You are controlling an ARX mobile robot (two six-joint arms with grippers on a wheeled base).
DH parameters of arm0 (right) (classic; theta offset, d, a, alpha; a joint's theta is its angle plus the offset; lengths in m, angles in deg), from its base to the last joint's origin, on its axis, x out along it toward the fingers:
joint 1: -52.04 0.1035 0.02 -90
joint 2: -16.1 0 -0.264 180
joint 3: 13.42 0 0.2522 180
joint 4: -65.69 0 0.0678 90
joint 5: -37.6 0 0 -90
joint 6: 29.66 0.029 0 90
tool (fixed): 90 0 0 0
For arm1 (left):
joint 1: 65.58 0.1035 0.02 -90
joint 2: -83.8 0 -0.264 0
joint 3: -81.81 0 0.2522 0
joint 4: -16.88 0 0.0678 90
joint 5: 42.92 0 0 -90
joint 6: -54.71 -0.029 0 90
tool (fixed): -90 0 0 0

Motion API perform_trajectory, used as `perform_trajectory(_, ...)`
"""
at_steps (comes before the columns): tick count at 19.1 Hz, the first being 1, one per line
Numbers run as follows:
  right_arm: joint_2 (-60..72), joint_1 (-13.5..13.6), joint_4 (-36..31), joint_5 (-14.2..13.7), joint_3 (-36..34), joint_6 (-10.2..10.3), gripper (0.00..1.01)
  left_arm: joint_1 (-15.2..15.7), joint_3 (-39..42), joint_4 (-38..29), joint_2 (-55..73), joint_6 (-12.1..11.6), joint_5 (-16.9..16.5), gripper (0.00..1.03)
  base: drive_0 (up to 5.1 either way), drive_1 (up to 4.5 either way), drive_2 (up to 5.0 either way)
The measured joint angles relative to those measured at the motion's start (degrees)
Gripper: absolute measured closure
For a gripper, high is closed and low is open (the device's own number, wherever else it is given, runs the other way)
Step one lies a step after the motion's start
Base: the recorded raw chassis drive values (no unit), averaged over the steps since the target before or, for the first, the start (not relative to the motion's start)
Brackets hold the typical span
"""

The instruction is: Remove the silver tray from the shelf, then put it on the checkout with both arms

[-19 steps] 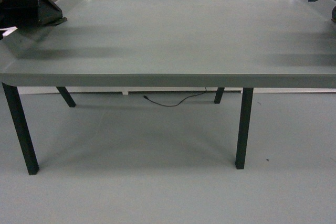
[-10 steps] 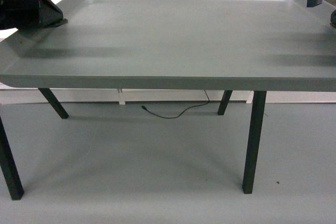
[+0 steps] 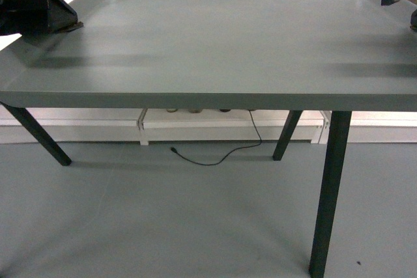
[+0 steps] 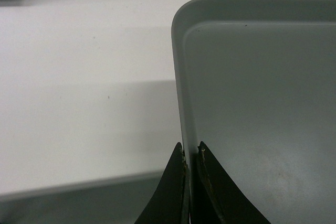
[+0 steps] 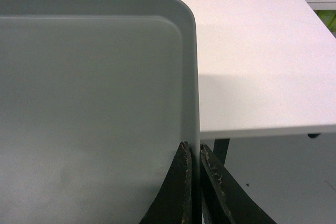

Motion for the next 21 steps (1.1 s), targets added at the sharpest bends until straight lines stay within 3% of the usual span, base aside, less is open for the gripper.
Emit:
perform_trajectory(18, 0.02, -0.02, 0.28, -0.02, 0.0, 0.0, 0.99, -0.02, 0.0, -0.09, 0.0, -0.02, 0.0, 0.99, -0.1, 4.11, -4.3)
perform_trajectory(21, 0.17, 0.0, 0.28, 0.13, 0.0, 0.0, 0.99, 0.07, -0.02, 0.11, 0.35, 0.0, -0.02, 0.99, 0.0, 0.0, 0.0)
